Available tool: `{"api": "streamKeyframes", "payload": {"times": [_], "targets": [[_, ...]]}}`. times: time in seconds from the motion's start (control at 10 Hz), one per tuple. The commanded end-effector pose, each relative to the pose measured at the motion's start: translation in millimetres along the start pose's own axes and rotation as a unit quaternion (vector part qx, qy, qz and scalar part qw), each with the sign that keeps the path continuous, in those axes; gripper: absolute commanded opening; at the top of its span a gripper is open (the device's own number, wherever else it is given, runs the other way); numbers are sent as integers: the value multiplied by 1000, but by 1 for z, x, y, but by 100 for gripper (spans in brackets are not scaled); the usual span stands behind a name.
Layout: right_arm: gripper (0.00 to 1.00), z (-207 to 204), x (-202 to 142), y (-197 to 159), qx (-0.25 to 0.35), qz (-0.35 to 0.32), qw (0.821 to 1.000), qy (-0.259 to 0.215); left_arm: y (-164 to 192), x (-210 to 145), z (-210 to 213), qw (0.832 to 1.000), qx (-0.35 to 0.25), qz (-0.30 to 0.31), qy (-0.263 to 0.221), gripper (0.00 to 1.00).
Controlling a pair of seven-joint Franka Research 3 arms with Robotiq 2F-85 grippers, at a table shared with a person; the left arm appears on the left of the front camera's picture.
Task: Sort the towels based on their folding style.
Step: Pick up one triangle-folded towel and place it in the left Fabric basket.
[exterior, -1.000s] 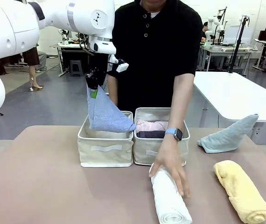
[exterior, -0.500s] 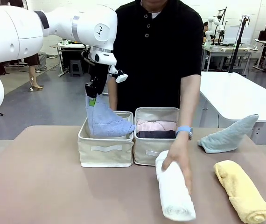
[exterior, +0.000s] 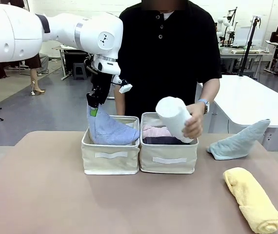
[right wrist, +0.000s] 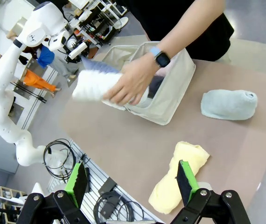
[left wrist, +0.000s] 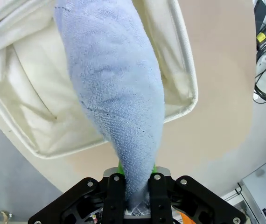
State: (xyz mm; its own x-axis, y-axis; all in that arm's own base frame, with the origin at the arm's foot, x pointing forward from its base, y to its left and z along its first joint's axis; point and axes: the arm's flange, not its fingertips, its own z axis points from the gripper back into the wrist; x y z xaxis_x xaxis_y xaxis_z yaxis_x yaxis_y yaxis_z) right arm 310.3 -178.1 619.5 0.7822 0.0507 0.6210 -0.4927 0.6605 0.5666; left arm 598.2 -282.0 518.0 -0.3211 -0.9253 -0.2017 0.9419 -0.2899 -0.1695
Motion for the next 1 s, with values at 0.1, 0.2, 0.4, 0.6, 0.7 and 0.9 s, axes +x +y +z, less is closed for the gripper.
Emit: {"api": "streamKeyframes", "payload": {"times": [0.1, 0.2, 0.4, 0.6, 0.7, 0.9], "targets": [[100, 2, 1, -1, 10, 7, 1000, -7, -22, -7, -10, 999, 8, 10, 39, 16], [100, 2, 1, -1, 10, 7, 1000, -7, -22, -4, -14, 999, 6, 3, 34, 16], [100, 2, 1, -1, 10, 7, 1000, -7, -15, 1, -25, 1000, 5, -18, 8, 16], [100, 2, 1, -1, 10, 7, 1000, -7, -7, 11, -31, 999, 7, -42, -22, 16], [100, 2, 1, -1, 10, 7, 1000, -7, -4, 14, -33, 998, 5, -49, -33, 16], [100, 2, 1, -1, 10, 7, 1000, -7, 7, 17, -43, 997, -36, -61, -42, 16]]}}
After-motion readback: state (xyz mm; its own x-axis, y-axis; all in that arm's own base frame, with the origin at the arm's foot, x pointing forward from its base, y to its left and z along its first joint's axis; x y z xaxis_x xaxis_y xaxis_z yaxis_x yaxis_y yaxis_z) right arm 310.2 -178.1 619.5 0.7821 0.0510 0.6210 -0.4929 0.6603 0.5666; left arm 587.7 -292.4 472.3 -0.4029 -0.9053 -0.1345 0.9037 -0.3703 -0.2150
